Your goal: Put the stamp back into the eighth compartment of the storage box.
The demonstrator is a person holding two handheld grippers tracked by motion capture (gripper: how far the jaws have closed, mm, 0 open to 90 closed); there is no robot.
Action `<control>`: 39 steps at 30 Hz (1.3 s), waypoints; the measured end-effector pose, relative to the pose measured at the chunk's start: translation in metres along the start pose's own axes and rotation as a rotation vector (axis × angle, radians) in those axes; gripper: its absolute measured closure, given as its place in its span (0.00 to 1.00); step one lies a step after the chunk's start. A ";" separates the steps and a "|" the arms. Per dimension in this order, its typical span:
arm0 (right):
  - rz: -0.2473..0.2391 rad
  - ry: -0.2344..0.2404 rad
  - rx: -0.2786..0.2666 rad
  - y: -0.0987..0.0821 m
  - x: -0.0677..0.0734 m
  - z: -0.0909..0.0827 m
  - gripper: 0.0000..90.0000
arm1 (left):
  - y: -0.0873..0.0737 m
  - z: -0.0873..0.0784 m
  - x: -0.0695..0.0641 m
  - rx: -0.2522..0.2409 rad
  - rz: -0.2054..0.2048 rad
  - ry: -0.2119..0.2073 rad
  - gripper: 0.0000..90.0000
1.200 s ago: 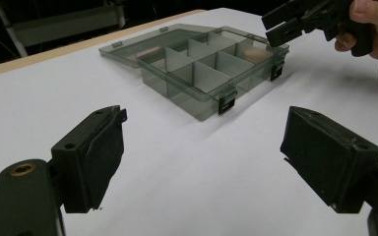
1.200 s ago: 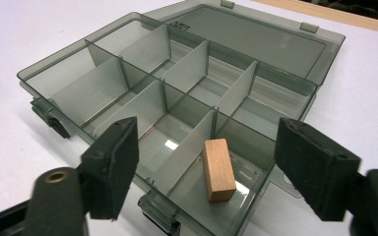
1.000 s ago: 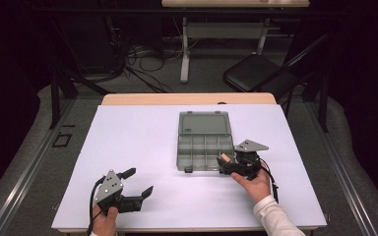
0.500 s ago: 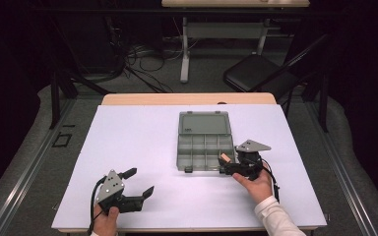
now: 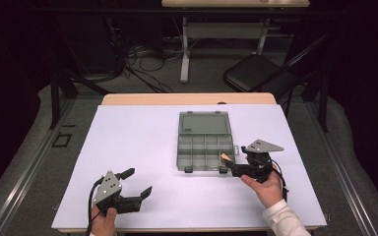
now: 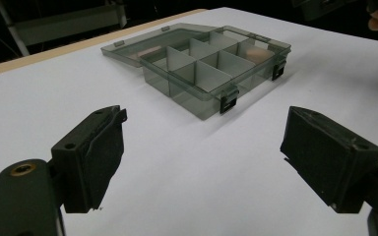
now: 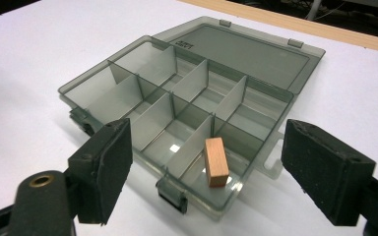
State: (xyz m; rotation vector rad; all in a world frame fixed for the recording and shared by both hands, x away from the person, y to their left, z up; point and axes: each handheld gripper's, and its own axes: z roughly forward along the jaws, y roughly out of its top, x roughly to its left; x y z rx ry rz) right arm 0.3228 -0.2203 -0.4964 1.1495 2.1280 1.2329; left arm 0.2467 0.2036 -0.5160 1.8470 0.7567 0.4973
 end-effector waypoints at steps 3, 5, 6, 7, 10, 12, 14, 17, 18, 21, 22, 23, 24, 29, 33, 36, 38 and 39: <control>0.002 -0.002 -0.007 -0.001 0.000 -0.012 0.21 | 0.000 0.000 0.001 -0.001 -0.007 0.003 0.18; 0.008 -0.005 -0.018 -0.004 0.000 -0.019 0.20 | 0.000 0.000 0.001 -0.003 -0.008 0.001 0.18; 0.006 -0.008 -0.018 -0.004 0.000 -0.022 0.20 | 0.000 0.000 0.001 -0.002 -0.008 0.003 0.18; 0.012 -0.014 -0.023 -0.007 0.000 -0.028 0.19 | 0.000 0.000 0.001 -0.001 -0.007 0.002 0.18; 0.014 -0.021 -0.031 -0.010 0.000 -0.033 0.18 | 0.000 0.000 0.001 -0.004 -0.006 0.002 0.18; 0.018 -0.028 -0.032 -0.013 0.000 -0.038 0.18 | 0.000 0.000 0.001 -0.003 -0.005 0.002 0.18; 0.024 -0.034 -0.034 -0.016 -0.001 -0.042 0.18 | 0.000 -0.001 0.001 -0.003 -0.008 0.006 0.18; 0.031 -0.046 -0.046 -0.020 -0.002 -0.049 0.17 | 0.000 -0.001 0.001 -0.004 -0.004 0.007 0.18; 0.034 -0.050 -0.051 -0.022 -0.003 -0.051 0.17 | 0.000 -0.001 0.001 -0.004 -0.006 0.008 0.18; 0.041 -0.061 -0.055 -0.027 -0.003 -0.056 0.17 | 0.000 -0.001 0.001 -0.005 -0.002 0.007 0.18; 0.050 -0.061 -0.057 -0.029 -0.003 -0.057 0.17 | 0.000 -0.001 0.001 -0.005 -0.004 0.008 0.18; 0.046 -0.063 -0.058 -0.031 -0.003 -0.058 0.17 | 0.000 -0.002 0.001 -0.006 -0.005 0.007 0.18; 0.052 -0.067 -0.062 -0.034 -0.002 -0.059 0.17 | 0.000 -0.002 0.002 -0.005 -0.004 0.007 0.18; 0.057 -0.072 -0.065 -0.045 0.000 -0.062 0.17 | 0.000 -0.002 0.002 -0.007 -0.006 0.011 0.18; 0.058 -0.073 -0.081 -0.056 0.000 -0.064 0.18 | 0.000 -0.003 0.003 -0.008 -0.007 0.013 0.18; 0.062 -0.063 -0.079 -0.059 0.000 -0.063 0.18 | 0.000 -0.002 0.003 -0.007 -0.008 0.013 0.18; 0.057 -0.062 -0.067 -0.061 0.000 -0.062 0.18 | 0.000 -0.002 0.003 -0.008 -0.006 0.012 0.18; 0.054 -0.067 -0.068 -0.062 0.000 -0.061 0.18 | 0.000 -0.002 0.003 -0.007 -0.006 0.011 0.18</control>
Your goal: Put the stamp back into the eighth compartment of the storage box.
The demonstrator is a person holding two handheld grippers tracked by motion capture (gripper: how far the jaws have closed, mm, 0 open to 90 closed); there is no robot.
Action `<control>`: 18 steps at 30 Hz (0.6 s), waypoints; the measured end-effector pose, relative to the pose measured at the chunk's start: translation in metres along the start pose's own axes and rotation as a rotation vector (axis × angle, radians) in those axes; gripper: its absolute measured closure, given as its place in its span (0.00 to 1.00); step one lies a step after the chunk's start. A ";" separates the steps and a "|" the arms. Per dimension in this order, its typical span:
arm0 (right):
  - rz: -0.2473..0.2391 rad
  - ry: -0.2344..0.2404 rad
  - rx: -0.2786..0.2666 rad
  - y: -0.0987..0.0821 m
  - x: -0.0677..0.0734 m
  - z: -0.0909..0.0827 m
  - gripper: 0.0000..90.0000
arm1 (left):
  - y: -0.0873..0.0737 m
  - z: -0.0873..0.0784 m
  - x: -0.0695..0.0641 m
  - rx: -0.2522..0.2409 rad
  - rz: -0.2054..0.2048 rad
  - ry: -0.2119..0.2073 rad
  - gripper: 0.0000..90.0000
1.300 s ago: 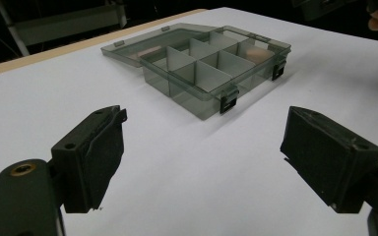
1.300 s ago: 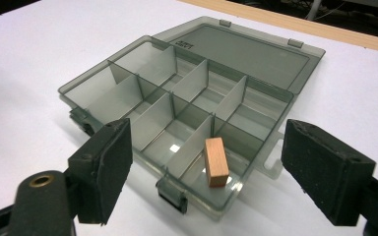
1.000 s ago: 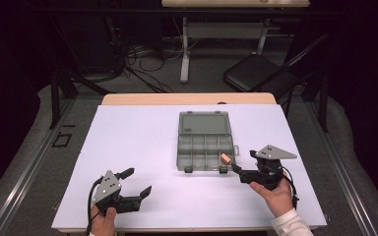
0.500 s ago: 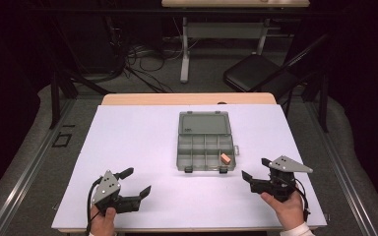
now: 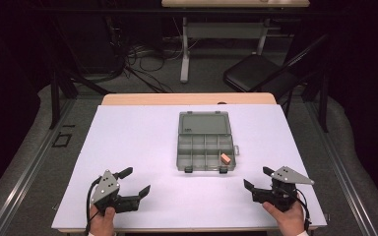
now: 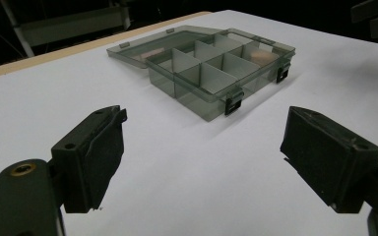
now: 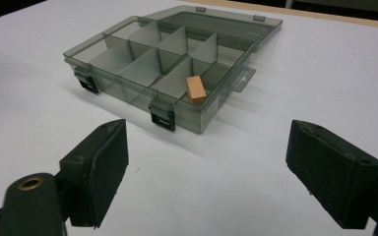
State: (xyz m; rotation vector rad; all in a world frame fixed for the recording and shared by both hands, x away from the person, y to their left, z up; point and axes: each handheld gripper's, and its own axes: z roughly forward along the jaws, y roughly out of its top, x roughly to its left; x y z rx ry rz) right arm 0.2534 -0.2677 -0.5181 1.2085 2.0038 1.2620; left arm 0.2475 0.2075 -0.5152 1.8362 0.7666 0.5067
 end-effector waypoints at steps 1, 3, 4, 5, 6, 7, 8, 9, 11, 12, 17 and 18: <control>-0.003 -0.006 -0.001 -0.002 -0.001 0.002 0.18 | 0.000 0.000 0.000 -0.001 -0.002 0.000 0.18; 0.002 -0.005 -0.006 -0.003 -0.001 0.002 0.18 | 0.000 0.000 0.000 -0.001 -0.001 0.002 0.18; -0.005 -0.005 0.004 -0.004 -0.002 0.003 0.19 | 0.000 0.000 0.001 -0.001 -0.002 0.002 0.18; -0.004 -0.009 0.007 -0.005 -0.003 0.004 0.19 | 0.000 0.000 0.001 0.000 0.000 0.003 0.18; -0.001 -0.010 0.014 -0.005 -0.004 0.005 0.19 | 0.000 0.000 0.001 0.001 0.000 0.004 0.18; 0.004 -0.010 0.018 -0.007 -0.006 0.006 0.19 | 0.000 0.000 0.001 0.000 0.000 0.004 0.18; 0.004 -0.010 0.019 -0.007 -0.006 0.007 0.19 | -0.001 -0.001 0.001 0.000 -0.002 0.004 0.18; 0.005 -0.015 0.021 -0.008 -0.008 0.008 0.19 | -0.001 -0.001 0.002 0.000 -0.002 0.006 0.18; 0.011 -0.022 0.024 -0.009 -0.010 0.008 0.19 | -0.001 -0.001 0.002 -0.002 -0.004 0.007 0.18; 0.012 -0.024 0.030 -0.009 -0.010 0.008 0.19 | -0.001 0.000 0.002 -0.002 -0.005 0.007 0.18; 0.018 -0.041 0.032 -0.011 -0.014 0.010 0.19 | -0.001 0.000 0.002 0.001 -0.005 0.008 0.18; 0.020 -0.041 0.030 -0.012 -0.014 0.011 0.19 | -0.001 0.000 0.002 0.002 -0.005 0.008 0.18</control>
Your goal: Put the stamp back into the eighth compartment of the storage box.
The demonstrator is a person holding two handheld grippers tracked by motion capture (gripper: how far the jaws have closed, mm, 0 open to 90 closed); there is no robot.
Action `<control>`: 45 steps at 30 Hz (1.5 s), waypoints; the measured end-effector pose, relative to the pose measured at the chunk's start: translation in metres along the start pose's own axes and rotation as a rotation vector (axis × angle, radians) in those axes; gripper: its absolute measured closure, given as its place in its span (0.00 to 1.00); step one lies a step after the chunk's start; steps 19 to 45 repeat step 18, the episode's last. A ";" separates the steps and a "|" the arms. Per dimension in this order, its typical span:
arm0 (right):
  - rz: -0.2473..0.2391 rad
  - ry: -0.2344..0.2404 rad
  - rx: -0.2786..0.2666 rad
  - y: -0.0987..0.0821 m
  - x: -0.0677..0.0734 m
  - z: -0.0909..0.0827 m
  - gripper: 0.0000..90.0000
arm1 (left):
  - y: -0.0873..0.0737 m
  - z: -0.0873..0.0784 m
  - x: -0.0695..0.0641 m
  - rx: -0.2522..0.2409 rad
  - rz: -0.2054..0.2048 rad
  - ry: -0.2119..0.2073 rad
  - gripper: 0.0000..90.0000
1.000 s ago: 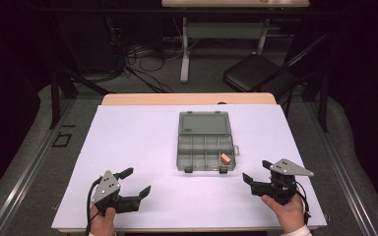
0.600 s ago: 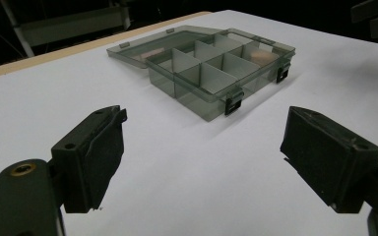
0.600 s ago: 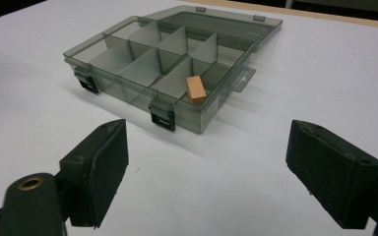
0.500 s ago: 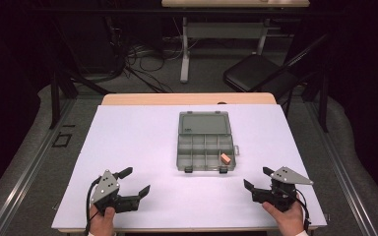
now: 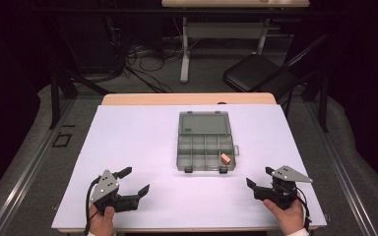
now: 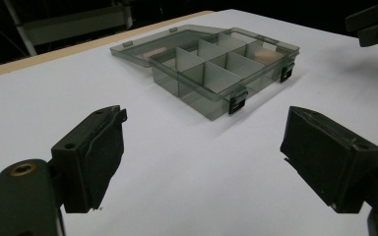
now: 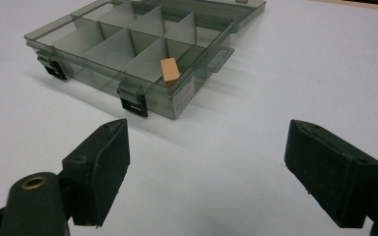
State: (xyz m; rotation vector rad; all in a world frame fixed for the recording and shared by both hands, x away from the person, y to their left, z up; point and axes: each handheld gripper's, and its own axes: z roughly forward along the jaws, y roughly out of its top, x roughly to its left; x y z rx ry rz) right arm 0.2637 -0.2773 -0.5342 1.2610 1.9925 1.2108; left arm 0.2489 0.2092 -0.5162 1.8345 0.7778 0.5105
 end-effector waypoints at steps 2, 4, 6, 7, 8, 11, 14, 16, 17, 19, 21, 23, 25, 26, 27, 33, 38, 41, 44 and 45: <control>0.005 -0.001 0.007 -0.001 -0.001 0.001 0.19 | 0.000 0.000 0.000 -0.001 -0.003 0.000 0.18; 0.006 -0.005 0.007 -0.001 -0.002 0.001 0.19 | 0.000 0.001 0.000 -0.001 -0.003 -0.001 0.18; 0.008 -0.004 0.007 -0.001 -0.002 0.002 0.19 | 0.000 0.001 0.000 -0.001 -0.004 -0.002 0.18; 0.006 -0.004 0.005 -0.001 -0.002 0.001 0.19 | 0.000 0.001 0.000 0.000 -0.003 0.000 0.18; 0.004 -0.003 0.005 -0.001 -0.002 0.002 0.19 | 0.000 0.001 0.000 0.000 -0.004 0.000 0.18; 0.006 -0.001 0.007 -0.001 -0.001 0.002 0.19 | 0.000 0.001 0.001 0.000 -0.006 0.000 0.18; 0.004 -0.003 0.008 -0.001 -0.001 0.003 0.19 | 0.000 0.001 0.001 0.000 -0.006 0.000 0.18; 0.006 0.000 0.010 -0.002 -0.002 0.003 0.19 | 0.000 0.001 0.002 0.001 -0.009 0.001 0.18; 0.006 -0.002 0.012 -0.002 -0.002 0.003 0.19 | 0.000 0.002 0.002 0.003 -0.006 0.002 0.18; 0.010 -0.002 0.012 -0.002 -0.002 0.003 0.19 | 0.000 0.002 0.002 0.002 -0.009 0.004 0.18; 0.010 -0.002 0.012 -0.002 -0.002 0.003 0.19 | 0.000 0.002 0.002 0.002 -0.009 0.004 0.18; 0.010 -0.002 0.012 -0.002 -0.002 0.003 0.19 | 0.000 0.002 0.002 0.002 -0.009 0.004 0.18; 0.010 -0.002 0.012 -0.002 -0.002 0.003 0.19 | 0.000 0.002 0.002 0.002 -0.009 0.004 0.18; 0.010 -0.002 0.012 -0.002 -0.002 0.003 0.19 | 0.000 0.002 0.002 0.002 -0.009 0.004 0.18; 0.010 -0.002 0.012 -0.002 -0.002 0.003 0.19 | 0.000 0.002 0.002 0.002 -0.009 0.004 0.18; 0.010 -0.002 0.012 -0.002 -0.002 0.003 0.19 | 0.000 0.002 0.002 0.002 -0.009 0.004 0.18; 0.010 -0.002 0.012 -0.002 -0.002 0.003 0.19 | 0.000 0.002 0.002 0.002 -0.009 0.004 0.18; 0.010 -0.002 0.012 -0.002 -0.002 0.003 0.19 | 0.000 0.002 0.002 0.002 -0.009 0.004 0.18; 0.010 -0.002 0.012 -0.002 -0.002 0.003 0.19 | 0.000 0.002 0.002 0.002 -0.009 0.004 0.18; 0.010 -0.002 0.012 -0.002 -0.002 0.003 0.19 | 0.000 0.002 0.002 0.002 -0.009 0.004 0.18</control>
